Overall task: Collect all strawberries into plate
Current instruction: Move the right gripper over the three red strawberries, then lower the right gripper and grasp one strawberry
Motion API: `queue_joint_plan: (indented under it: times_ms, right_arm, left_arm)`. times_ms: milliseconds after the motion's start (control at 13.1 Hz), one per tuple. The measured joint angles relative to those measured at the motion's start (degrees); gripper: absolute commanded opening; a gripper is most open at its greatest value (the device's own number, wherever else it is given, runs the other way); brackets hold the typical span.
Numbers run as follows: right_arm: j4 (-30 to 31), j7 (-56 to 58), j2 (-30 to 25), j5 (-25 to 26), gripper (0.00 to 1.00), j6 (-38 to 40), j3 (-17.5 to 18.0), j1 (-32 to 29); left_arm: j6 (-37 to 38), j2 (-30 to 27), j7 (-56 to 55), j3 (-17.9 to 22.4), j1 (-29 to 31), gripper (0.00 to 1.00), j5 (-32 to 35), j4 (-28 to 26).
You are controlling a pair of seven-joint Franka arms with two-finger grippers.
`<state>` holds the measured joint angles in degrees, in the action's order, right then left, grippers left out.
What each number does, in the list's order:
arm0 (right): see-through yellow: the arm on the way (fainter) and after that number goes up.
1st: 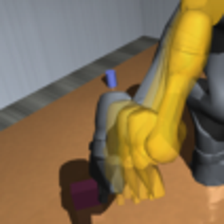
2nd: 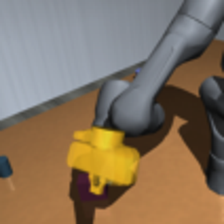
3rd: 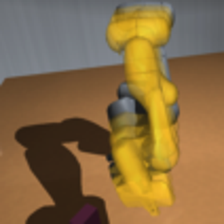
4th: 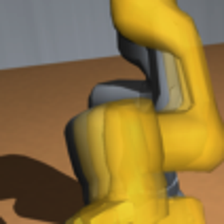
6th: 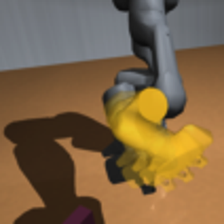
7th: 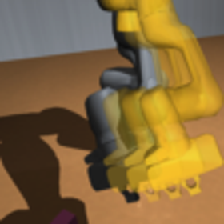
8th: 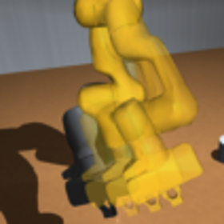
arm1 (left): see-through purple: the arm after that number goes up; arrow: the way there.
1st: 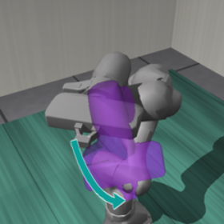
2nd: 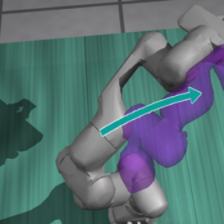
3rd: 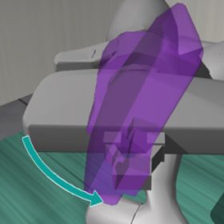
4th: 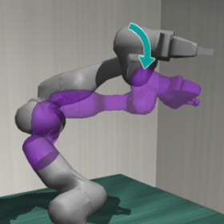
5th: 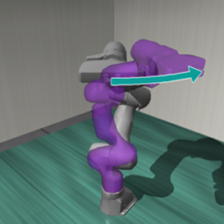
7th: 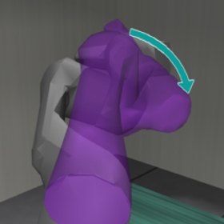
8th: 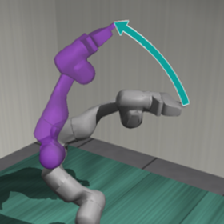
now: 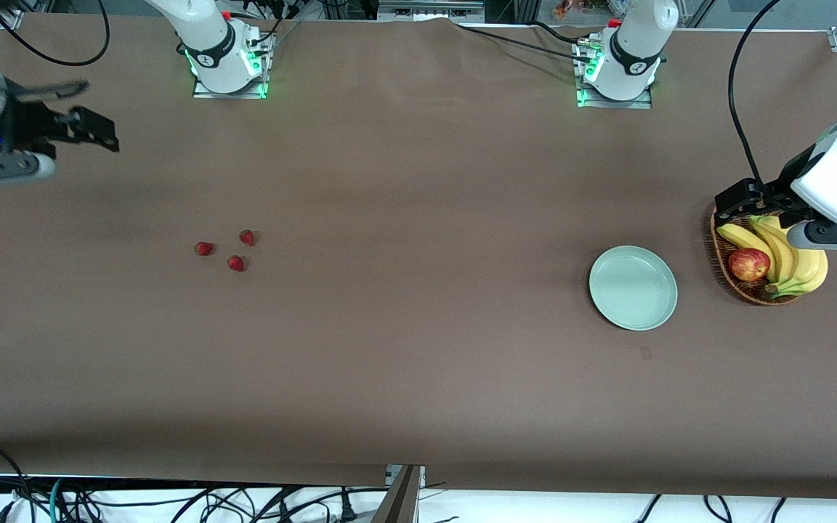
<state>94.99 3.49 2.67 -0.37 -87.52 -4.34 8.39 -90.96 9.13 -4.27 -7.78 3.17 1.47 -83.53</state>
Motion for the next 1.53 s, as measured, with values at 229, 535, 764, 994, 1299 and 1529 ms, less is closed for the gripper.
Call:
queue_joint_plan:
  times_ms: [229,535,764,994,1299,1529]
  right_arm:
    - [13.42,-0.04,2.91,0.03,1.0,-17.74,-0.03,-0.03]
    - [20.61,-0.07,11.01,0.04,1.0,-33.4,-0.03,-0.03]
    - [21.75,-0.19,17.25,0.04,1.0,-40.61,-0.13,-0.14]
    - [26.08,-0.21,19.65,0.04,1.0,-49.31,-0.32,-0.93]
    - [30.69,-0.21,19.79,0.04,0.98,-53.87,-0.42,-1.54]
    - [31.98,-0.21,19.78,0.04,0.84,-54.04,-0.43,-1.56]
  left_arm:
    - [-0.02,0.0,0.0,-0.05,-0.13,1.0,0.0,0.0]
    - [-0.02,0.0,0.0,-0.06,-0.13,1.0,0.03,0.0]
    - [-0.03,0.0,0.0,-0.16,-0.23,1.0,0.03,0.01]
    - [-0.05,0.0,0.0,-0.19,-0.29,1.0,0.03,0.01]
    - [-0.05,0.0,0.0,-0.19,-0.29,1.0,0.03,0.01]
    - [-0.05,0.0,0.0,-0.19,-0.29,1.0,0.03,0.01]
